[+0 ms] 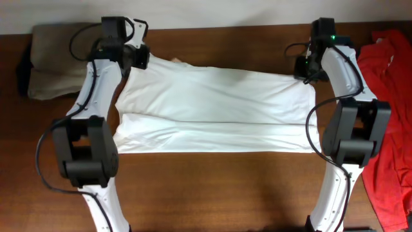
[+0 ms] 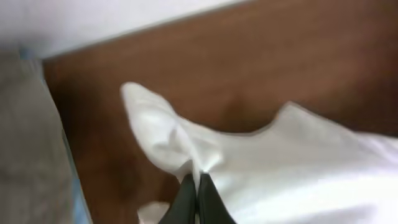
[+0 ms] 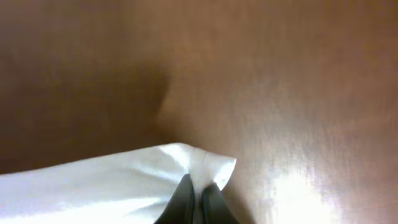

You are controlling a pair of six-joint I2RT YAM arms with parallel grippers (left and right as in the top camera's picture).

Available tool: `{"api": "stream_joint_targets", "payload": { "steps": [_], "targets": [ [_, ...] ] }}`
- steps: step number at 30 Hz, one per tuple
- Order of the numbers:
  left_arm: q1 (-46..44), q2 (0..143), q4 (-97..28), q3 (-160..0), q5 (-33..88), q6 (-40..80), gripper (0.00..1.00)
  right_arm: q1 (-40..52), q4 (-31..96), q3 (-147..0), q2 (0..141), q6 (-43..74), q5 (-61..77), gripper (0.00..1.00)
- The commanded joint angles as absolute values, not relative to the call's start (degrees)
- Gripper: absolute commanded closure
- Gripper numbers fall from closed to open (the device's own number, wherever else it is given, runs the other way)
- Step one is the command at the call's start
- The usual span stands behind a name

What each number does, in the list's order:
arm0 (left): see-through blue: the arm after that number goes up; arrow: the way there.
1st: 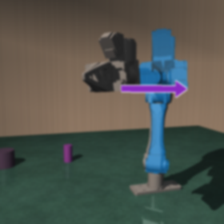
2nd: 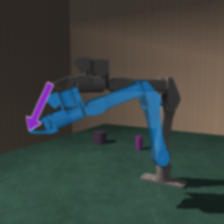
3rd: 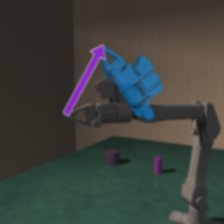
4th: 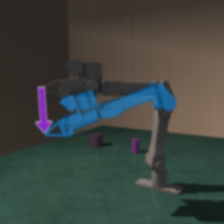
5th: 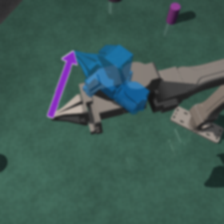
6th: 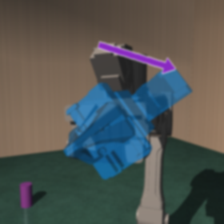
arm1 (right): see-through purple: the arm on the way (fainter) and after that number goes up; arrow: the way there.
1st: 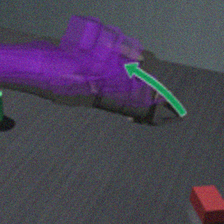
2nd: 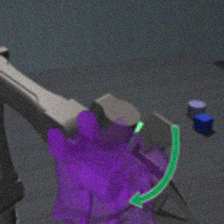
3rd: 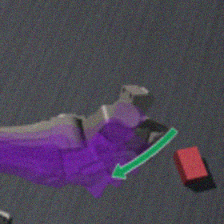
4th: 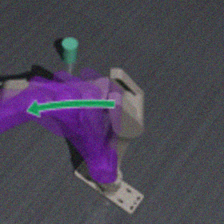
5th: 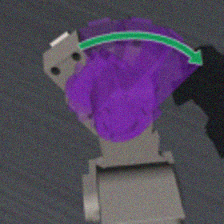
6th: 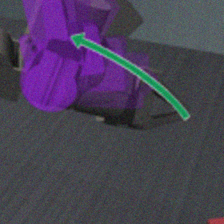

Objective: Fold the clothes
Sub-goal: 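Fold the top edge down over the folded hem with both grippers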

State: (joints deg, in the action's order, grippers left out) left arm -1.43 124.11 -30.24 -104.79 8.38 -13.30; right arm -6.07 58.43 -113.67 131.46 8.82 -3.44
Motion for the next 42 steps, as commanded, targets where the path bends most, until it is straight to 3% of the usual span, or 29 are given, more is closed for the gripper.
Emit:
{"api": "stream_joint_targets", "payload": {
  "steps": [1, 6, 12, 16, 27, 34, 35, 37, 38, 40, 41, 42],
  "targets": [
    [-1.5, 120.5, -38.0, -104.8, 10.7, -13.7, 0.99, -6.0, 62.8, -115.9, 131.7, 10.0, -4.6, 0.96],
    [-1.5, 119.9, -54.7, -104.8, 10.7, -12.2, 0.99, -6.0, 69.8, -116.0, 131.7, 11.1, -4.6, 0.96],
    [-1.4, 120.0, -64.4, -104.8, 10.6, -11.6, 0.99, -6.1, 81.4, -118.3, 131.5, 14.5, -4.6, 0.96],
    [-1.3, 120.1, -70.5, -104.7, 4.1, -8.6, 0.99, -7.6, 88.7, -121.4, 131.5, 14.5, -4.5, 0.96],
    [-1.0, 120.1, -71.7, -94.6, 2.3, -8.4, 0.99, -8.3, 94.3, -120.7, 131.5, 14.5, -4.6, 0.96],
    [-0.9, 120.2, -71.5, -91.9, -1.1, -7.7, 0.99, -8.3, 95.4, -112.9, 131.5, 14.5, -4.6, 0.96],
    [-0.7, 120.2, -71.4, -91.9, -3.2, -5.6, 0.99, -8.3, 95.4, -111.4, 131.5, 14.5, -4.6, 0.95],
    [0.3, 120.3, -71.4, -91.9, -3.4, -5.1, 0.99, -8.3, 95.1, -108.7, 131.5, 14.5, -4.6, 0.72],
    [0.7, 120.3, -71.4, -91.9, -3.3, -5.2, 0.99, -8.3, 95.0, -107.4, 131.5, 14.5, -4.8, 0.71],
    [1.5, 120.3, -71.5, -91.9, -3.3, -5.2, 0.99, -8.3, 95.0, -106.4, 131.5, 14.5, -5.2, 0.59],
    [1.6, 120.3, -71.5, -91.9, -3.2, -5.1, 0.9, -8.3, 94.6, -106.4, 131.5, 14.4, -5.2, 0.58],
    [1.6, 120.3, -71.7, -91.9, -3.2, -5.2, 0.66, -8.3, 94.1, -106.4, 131.5, 14.4, -5.3, 0.57]
  ]
}}
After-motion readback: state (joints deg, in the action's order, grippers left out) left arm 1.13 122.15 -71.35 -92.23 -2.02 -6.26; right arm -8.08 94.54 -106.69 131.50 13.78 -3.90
